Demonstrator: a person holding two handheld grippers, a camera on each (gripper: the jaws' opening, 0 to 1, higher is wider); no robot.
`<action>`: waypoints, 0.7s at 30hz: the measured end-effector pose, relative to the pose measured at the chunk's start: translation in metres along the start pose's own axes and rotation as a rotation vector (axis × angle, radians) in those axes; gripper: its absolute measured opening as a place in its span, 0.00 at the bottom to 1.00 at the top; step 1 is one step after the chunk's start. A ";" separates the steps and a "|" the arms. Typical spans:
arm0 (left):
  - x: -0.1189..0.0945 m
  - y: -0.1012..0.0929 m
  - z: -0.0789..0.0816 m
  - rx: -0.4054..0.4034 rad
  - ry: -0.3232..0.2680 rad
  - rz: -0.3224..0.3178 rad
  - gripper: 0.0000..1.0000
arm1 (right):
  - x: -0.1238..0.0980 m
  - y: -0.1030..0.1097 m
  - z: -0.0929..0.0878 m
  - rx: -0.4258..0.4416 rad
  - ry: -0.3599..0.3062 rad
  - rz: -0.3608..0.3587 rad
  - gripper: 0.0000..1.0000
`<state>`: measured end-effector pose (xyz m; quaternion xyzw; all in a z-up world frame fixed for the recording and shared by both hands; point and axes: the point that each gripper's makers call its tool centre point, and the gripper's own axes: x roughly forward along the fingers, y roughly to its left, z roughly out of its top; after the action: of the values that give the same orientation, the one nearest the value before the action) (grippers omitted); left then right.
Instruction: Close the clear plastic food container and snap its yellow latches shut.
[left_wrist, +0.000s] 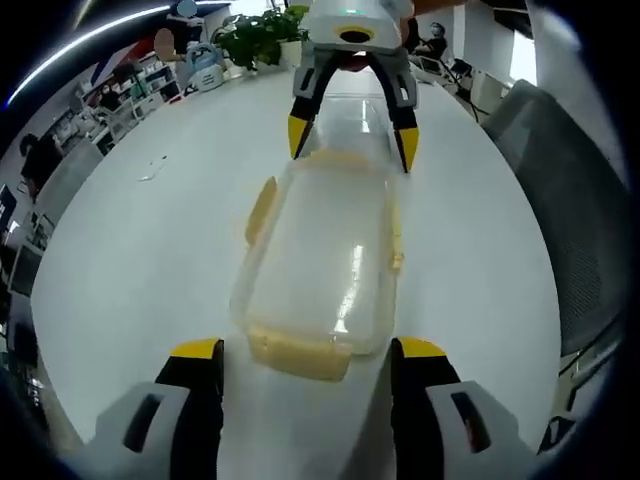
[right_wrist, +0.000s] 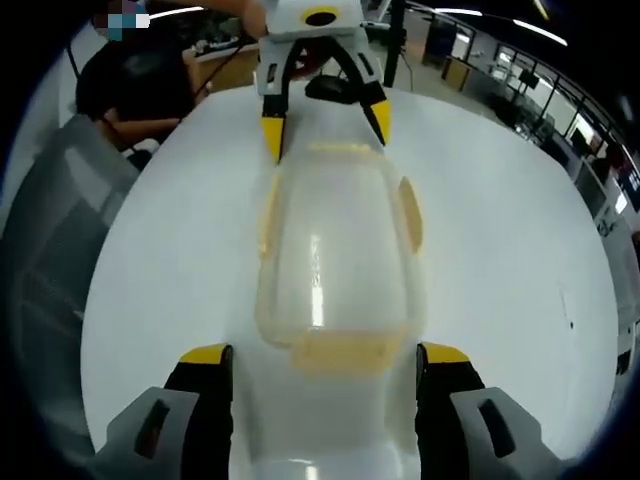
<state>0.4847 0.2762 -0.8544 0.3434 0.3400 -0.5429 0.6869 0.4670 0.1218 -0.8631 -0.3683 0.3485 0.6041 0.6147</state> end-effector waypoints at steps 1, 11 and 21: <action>0.000 0.000 0.000 0.000 -0.002 -0.007 0.69 | 0.000 -0.001 0.000 0.001 0.001 0.001 0.75; 0.003 -0.003 -0.001 0.005 0.001 -0.076 0.66 | 0.001 0.000 -0.001 0.010 0.000 0.025 0.73; 0.003 -0.008 -0.003 0.049 0.024 -0.127 0.54 | -0.001 -0.003 0.000 0.011 -0.001 0.023 0.54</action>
<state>0.4775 0.2757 -0.8590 0.3441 0.3559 -0.5894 0.6384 0.4696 0.1213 -0.8617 -0.3607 0.3559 0.6094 0.6098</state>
